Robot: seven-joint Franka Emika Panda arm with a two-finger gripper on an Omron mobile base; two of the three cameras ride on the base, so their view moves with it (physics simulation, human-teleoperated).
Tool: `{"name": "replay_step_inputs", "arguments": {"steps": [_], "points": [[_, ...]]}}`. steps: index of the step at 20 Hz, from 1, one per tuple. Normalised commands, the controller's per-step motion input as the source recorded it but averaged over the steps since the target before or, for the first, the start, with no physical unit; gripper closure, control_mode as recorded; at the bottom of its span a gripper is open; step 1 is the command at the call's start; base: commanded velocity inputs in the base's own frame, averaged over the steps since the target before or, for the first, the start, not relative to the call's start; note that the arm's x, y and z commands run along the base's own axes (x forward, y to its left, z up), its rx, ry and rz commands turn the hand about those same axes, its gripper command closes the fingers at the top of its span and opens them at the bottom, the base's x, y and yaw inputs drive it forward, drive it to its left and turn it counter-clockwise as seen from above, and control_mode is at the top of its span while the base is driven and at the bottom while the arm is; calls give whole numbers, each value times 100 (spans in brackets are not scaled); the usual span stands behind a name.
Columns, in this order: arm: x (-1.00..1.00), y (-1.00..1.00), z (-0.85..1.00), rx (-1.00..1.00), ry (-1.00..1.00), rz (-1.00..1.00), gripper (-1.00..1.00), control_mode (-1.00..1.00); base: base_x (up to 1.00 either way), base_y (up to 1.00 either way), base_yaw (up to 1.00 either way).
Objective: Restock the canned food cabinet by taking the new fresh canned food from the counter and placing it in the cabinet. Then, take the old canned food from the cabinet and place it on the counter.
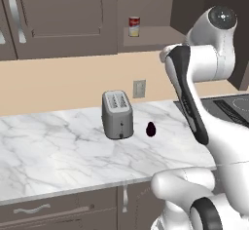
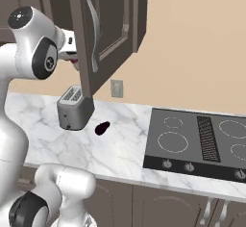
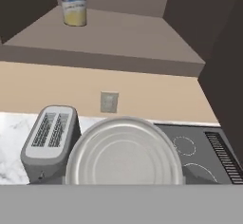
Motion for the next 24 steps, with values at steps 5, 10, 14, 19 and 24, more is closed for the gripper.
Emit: {"name": "replay_step_inputs", "arguments": {"steps": [5, 10, 14, 19, 24], "points": [[51, 0, 32, 0, -12, 0, 100, -100, 0, 0, 0], [65, 0, 50, 0, -5, 0, 100, -100, 0, 0, 0], [53, 0, 23, 0, 0, 0, 100, -100, 0, 0, 0], [49, -2, -3, 0, -2, 0, 100, -100, 0, 0, 0], [45, -14, -23, 0, 0, 0, 100, -100, 0, 0, 0]]}}
